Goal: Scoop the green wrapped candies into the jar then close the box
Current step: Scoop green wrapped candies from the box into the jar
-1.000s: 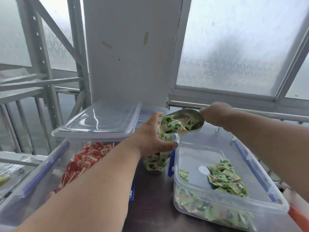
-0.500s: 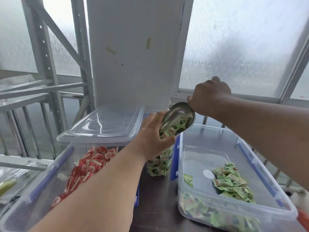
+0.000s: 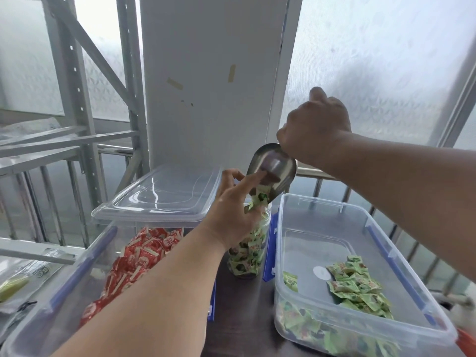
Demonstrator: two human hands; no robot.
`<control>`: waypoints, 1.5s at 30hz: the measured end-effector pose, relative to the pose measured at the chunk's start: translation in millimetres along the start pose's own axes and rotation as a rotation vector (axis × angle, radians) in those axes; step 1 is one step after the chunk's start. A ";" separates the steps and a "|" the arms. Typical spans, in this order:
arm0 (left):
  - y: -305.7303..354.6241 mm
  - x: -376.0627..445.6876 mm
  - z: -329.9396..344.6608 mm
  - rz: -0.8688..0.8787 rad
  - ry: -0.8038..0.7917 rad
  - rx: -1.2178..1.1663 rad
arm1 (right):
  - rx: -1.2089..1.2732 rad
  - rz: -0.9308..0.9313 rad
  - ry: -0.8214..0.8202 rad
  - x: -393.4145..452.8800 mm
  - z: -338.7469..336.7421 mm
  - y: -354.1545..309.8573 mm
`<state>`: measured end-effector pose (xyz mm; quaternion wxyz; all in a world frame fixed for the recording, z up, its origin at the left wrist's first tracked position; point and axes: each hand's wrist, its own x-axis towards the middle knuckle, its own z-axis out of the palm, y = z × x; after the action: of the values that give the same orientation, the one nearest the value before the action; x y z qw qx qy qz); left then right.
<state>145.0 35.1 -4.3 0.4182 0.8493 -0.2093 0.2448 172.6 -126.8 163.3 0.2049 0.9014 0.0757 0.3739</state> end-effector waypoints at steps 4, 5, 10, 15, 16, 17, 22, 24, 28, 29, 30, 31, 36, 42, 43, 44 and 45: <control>-1.0 0.5 0.8 0.014 -0.037 0.011 | -0.035 0.003 0.018 2.8 -4.2 -2.1; -1.1 1.0 1.7 0.019 -0.036 0.028 | -0.033 0.015 0.022 3.4 -4.8 -2.0; 1.8 0.0 -0.8 -0.021 -0.050 0.070 | -0.040 0.052 0.012 1.3 -3.1 0.4; 4.7 -3.6 -2.7 -0.103 -0.057 0.125 | 0.118 0.205 -0.127 -9.1 1.9 15.2; 3.6 -3.6 -2.9 -0.103 -0.052 0.141 | 0.186 0.247 -0.159 -11.8 4.9 19.4; 2.7 -3.5 -3.1 -0.102 -0.054 0.151 | 0.223 0.287 -0.192 -15.1 9.4 24.1; 7.2 -1.4 -1.3 -0.095 -0.149 0.300 | 0.292 0.413 -0.322 -34.2 35.9 49.5; 10.2 1.4 1.0 -0.061 -0.165 0.390 | 0.257 0.382 -0.363 -44.9 45.5 57.1; 7.0 -0.3 2.8 -0.064 -0.185 0.362 | 0.176 0.339 -0.389 -68.3 70.6 73.5; 4.6 -2.0 2.7 -0.073 -0.184 0.323 | 0.153 0.331 -0.401 -73.1 77.5 77.7; 2.4 -3.1 2.8 -0.085 -0.182 0.282 | 0.153 0.345 -0.400 -77.4 84.0 80.2; 0.5 -3.8 2.6 -0.092 -0.178 0.247 | 0.163 0.366 -0.400 -81.1 90.9 83.4; -4.1 0.3 5.5 -0.016 -0.082 0.248 | 0.074 0.376 -0.369 -98.1 100.5 87.8; -11.5 5.4 8.3 -0.114 -0.142 0.123 | -0.054 0.292 -0.287 -105.9 114.4 98.5; -12.8 5.6 9.0 -0.117 -0.142 0.098 | -0.081 0.264 -0.273 -105.1 117.4 101.1; -13.8 5.6 9.3 -0.111 -0.137 0.089 | -0.090 0.247 -0.269 -104.9 118.4 102.8; -14.0 5.5 9.6 -0.097 -0.131 0.091 | -0.094 0.239 -0.272 -104.4 121.8 104.8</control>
<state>159.5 34.3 -14.7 0.3760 0.8907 -0.1838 0.1774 182.7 -290.0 63.4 0.2095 0.9355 -0.0780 0.2735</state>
